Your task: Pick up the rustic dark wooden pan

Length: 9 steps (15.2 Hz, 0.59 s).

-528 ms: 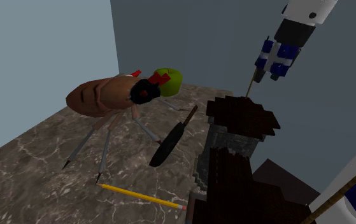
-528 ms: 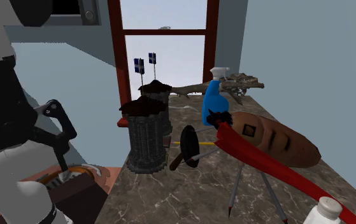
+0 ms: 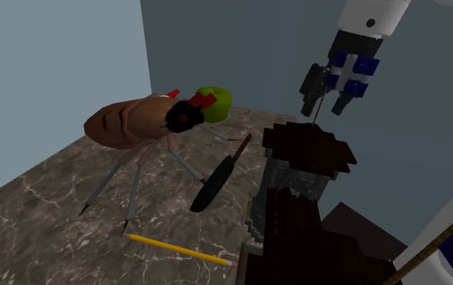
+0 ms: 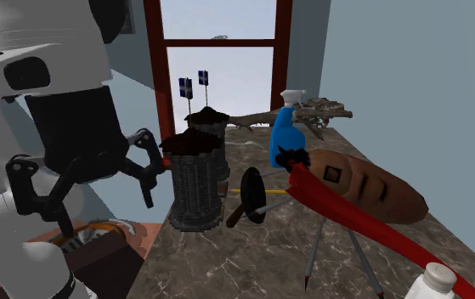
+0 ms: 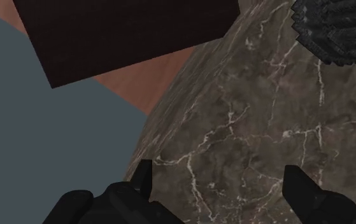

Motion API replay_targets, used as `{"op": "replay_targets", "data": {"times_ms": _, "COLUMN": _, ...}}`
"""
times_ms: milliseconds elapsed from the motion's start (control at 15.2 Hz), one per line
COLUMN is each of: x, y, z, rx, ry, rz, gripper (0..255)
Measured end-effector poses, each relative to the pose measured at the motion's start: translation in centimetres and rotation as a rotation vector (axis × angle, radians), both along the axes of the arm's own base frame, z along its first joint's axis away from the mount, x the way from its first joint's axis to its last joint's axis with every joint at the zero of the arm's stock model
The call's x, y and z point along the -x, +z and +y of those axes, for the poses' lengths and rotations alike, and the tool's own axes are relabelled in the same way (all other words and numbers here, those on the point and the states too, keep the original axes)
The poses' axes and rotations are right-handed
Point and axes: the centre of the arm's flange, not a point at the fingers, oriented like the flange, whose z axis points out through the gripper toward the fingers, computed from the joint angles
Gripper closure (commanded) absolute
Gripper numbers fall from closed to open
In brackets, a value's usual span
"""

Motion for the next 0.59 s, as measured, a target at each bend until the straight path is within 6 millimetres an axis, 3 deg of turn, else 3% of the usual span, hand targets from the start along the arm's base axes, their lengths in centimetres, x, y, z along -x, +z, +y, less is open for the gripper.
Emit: {"op": "replay_targets", "data": {"times_ms": 594, "x": -2.0, "y": -1.5, "z": 11.4, "rx": -0.022, "ry": -0.228, "rz": 0.091, "gripper": 0}}
